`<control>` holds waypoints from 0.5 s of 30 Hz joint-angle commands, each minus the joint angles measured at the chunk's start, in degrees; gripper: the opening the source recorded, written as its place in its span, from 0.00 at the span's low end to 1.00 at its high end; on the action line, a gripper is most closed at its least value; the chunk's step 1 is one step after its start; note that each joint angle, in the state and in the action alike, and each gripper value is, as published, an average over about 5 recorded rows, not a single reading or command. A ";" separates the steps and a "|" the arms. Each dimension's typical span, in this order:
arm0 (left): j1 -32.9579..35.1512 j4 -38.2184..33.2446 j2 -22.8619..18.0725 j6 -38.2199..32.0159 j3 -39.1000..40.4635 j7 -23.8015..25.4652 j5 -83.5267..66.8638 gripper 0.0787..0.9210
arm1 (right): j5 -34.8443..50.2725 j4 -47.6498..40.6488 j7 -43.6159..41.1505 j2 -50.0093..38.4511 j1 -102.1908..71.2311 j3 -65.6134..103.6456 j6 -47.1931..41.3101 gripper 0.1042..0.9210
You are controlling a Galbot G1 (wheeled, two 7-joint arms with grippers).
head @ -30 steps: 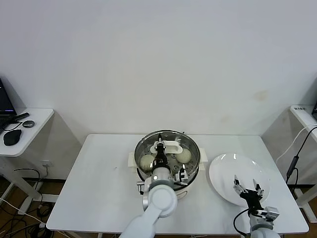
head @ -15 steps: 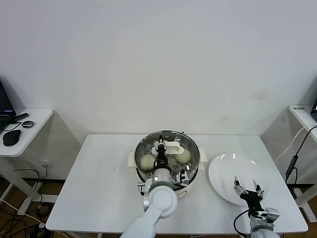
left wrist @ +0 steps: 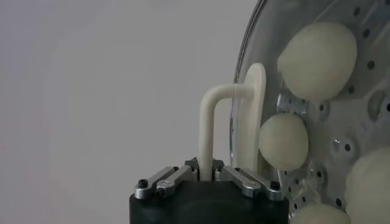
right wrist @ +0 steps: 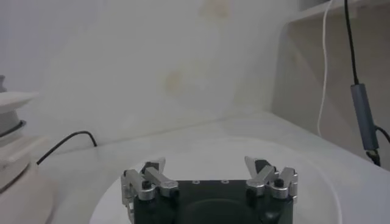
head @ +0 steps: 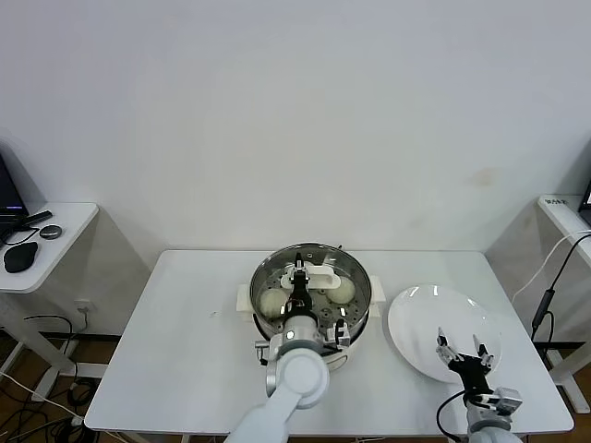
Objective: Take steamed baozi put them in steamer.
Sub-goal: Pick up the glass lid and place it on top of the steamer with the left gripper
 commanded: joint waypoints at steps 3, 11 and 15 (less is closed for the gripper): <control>5.39 -11.14 2.27 -0.77 1.88 -0.54 -4.20 0.20 | 0.01 0.31 0.05 -0.02 0.13 0.02 -0.25 0.88; 11.75 -22.83 4.48 -0.06 3.64 2.47 -5.40 0.48 | 0.24 0.86 0.12 0.24 -0.02 0.16 -1.14 0.88; 15.26 -29.64 4.98 -0.07 2.94 0.18 -9.05 0.62 | -0.31 2.51 -0.34 0.06 -1.40 0.15 -2.55 0.88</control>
